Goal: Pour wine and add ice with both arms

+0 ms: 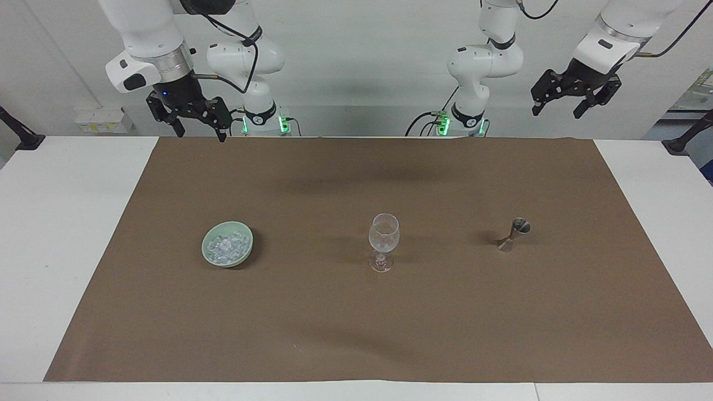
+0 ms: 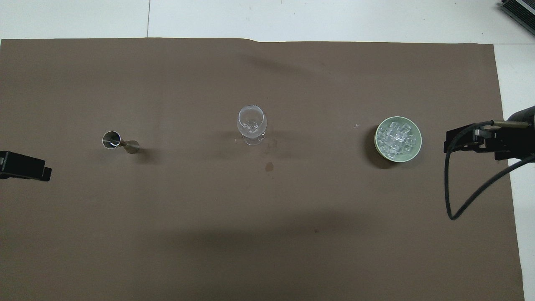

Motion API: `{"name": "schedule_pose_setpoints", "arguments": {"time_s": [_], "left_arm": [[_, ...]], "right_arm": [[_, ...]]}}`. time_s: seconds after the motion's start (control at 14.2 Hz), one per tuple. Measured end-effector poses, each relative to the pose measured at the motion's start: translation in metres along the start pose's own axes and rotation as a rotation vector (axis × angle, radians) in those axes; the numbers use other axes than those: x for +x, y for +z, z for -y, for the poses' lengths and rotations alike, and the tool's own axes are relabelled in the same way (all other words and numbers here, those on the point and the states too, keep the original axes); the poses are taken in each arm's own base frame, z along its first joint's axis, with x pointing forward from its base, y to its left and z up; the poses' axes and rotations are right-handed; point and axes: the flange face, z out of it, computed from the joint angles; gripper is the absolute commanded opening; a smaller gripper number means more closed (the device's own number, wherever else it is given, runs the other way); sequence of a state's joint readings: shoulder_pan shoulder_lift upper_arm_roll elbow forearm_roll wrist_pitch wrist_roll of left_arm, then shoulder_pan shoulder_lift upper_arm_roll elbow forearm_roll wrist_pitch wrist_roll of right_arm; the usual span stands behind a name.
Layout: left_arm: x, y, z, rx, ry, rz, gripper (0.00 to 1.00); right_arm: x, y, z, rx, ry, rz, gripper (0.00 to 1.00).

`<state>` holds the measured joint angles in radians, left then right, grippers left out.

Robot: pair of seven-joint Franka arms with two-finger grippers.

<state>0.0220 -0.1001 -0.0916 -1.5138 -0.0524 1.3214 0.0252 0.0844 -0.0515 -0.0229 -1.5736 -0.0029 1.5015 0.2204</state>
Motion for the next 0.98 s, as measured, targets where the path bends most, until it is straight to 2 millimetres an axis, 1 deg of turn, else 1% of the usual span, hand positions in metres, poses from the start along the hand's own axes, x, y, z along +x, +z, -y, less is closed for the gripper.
{"name": "schedule_pose_setpoints", "arguments": {"time_s": [0.35, 0.63, 0.98], "left_arm": [[0.000, -0.001, 0.000, 0.000, -0.001, -0.004, 1.00], [0.003, -0.004, 0.001, 0.001, -0.001, -0.032, 1.00], [0.011, 0.002, 0.001, -0.001, -0.001, -0.034, 1.00]], "right_arm": [[0.000, 0.000, 0.000, 0.000, 0.000, 0.000, 1.00], [0.000, 0.000, 0.000, 0.000, 0.000, 0.000, 1.00], [0.000, 0.000, 0.000, 0.000, 0.000, 0.001, 1.00]]}}
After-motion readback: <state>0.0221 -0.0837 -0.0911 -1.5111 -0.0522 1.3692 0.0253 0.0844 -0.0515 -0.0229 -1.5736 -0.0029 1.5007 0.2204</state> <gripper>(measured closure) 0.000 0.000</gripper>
